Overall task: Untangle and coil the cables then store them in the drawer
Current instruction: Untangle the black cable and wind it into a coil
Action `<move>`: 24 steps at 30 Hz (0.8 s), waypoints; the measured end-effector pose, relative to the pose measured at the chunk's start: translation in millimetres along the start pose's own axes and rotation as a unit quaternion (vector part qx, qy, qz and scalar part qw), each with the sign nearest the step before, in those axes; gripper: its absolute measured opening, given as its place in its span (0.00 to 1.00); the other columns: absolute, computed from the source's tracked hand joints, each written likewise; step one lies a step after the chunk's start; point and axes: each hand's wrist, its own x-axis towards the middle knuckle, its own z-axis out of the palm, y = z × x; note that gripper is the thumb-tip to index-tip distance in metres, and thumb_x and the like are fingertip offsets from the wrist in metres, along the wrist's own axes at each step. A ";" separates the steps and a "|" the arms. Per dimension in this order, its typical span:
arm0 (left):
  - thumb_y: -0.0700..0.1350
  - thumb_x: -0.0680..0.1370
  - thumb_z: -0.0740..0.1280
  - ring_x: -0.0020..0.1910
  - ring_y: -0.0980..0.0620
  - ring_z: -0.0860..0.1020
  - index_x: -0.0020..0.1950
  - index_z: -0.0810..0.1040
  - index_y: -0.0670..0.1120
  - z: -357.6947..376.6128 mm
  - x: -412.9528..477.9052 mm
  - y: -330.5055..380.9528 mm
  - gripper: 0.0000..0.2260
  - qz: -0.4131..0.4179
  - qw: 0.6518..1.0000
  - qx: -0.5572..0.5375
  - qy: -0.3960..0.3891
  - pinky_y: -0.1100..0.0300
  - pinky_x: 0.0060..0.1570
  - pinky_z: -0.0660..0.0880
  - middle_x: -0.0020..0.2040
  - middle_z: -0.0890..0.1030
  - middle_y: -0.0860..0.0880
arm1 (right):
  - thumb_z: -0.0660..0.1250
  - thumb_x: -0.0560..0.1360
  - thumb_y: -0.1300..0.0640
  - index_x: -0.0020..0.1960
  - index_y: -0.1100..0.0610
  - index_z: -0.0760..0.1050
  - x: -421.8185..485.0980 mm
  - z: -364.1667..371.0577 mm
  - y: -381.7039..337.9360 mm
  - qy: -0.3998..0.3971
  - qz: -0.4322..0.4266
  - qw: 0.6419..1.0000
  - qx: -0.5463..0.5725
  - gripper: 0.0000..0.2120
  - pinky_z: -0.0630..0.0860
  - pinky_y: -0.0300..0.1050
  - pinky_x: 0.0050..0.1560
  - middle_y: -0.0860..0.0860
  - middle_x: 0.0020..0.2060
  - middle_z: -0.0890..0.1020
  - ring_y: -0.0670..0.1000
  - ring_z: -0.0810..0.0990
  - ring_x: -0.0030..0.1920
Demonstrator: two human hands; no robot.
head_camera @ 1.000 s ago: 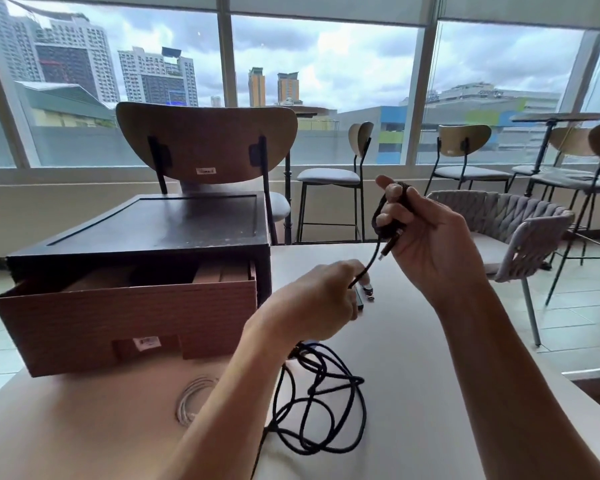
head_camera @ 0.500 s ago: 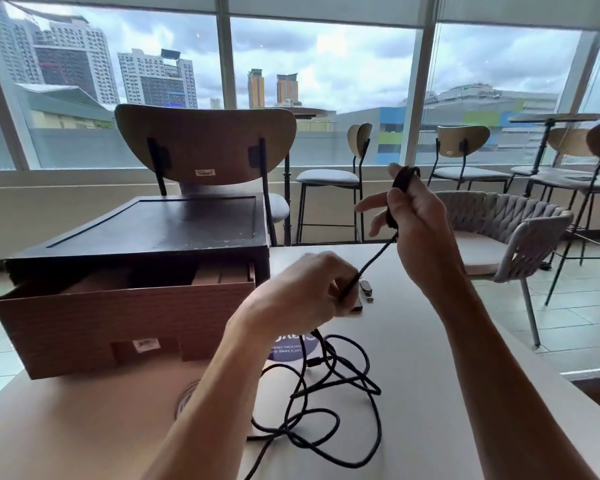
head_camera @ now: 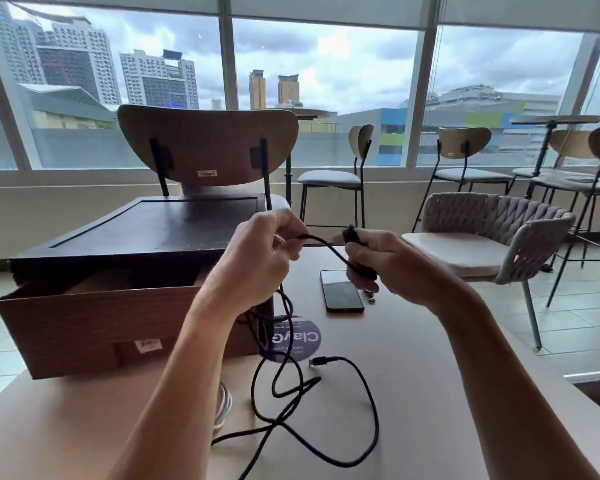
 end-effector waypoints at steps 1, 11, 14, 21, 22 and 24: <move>0.38 0.79 0.68 0.41 0.56 0.80 0.47 0.81 0.51 1.5 -0.1 -0.1 0.08 0.005 1.000 0.014 0.019 0.67 0.43 0.76 0.40 0.82 0.54 | 0.54 0.85 0.61 0.61 0.68 0.72 -2.0 -1.1 -2.9 -0.027 0.011 0.999 0.044 0.13 0.66 0.43 0.29 0.48 0.25 0.73 0.45 0.67 0.25; 0.43 0.82 0.65 0.32 0.63 0.74 0.46 0.79 0.46 27.8 1.9 5.4 0.06 0.052 0.996 -0.004 0.073 0.70 0.36 0.70 0.31 0.75 0.57 | 0.56 0.81 0.54 0.54 0.65 0.76 -11.3 -18.0 2.7 -0.159 -0.050 0.935 0.313 0.16 0.60 0.38 0.31 0.47 0.26 0.65 0.44 0.59 0.26; 0.45 0.83 0.64 0.28 0.58 0.72 0.44 0.78 0.45 33.9 2.5 5.3 0.09 0.060 0.992 -0.028 0.109 0.50 0.36 0.79 0.29 0.73 0.55 | 0.56 0.81 0.55 0.53 0.62 0.75 -9.5 -15.9 2.6 -0.146 -0.075 0.912 0.375 0.13 0.58 0.36 0.28 0.46 0.26 0.67 0.43 0.56 0.25; 0.43 0.82 0.64 0.35 0.52 0.79 0.44 0.76 0.45 36.6 -1.1 -0.1 0.08 0.023 0.999 0.026 0.040 0.51 0.41 0.78 0.35 0.79 0.51 | 0.54 0.82 0.57 0.52 0.60 0.71 -2.6 -6.7 -2.6 -0.076 -0.057 0.888 0.450 0.09 0.56 0.37 0.29 0.44 0.26 0.66 0.39 0.61 0.22; 0.43 0.82 0.64 0.35 0.51 0.79 0.43 0.76 0.46 35.8 -1.9 -1.6 0.08 0.013 0.999 0.030 0.031 0.52 0.40 0.78 0.35 0.80 0.51 | 0.54 0.82 0.57 0.51 0.60 0.71 -1.2 -5.9 -3.0 -0.057 -0.045 0.891 0.448 0.09 0.55 0.38 0.30 0.44 0.26 0.65 0.40 0.60 0.22; 0.44 0.81 0.65 0.35 0.50 0.81 0.41 0.76 0.47 33.2 -1.6 -4.7 0.08 -0.013 0.999 0.028 0.014 0.53 0.39 0.79 0.35 0.81 0.49 | 0.54 0.83 0.56 0.48 0.59 0.70 1.5 -5.3 -2.2 -0.020 -0.021 0.896 0.442 0.10 0.55 0.39 0.30 0.45 0.27 0.63 0.41 0.59 0.23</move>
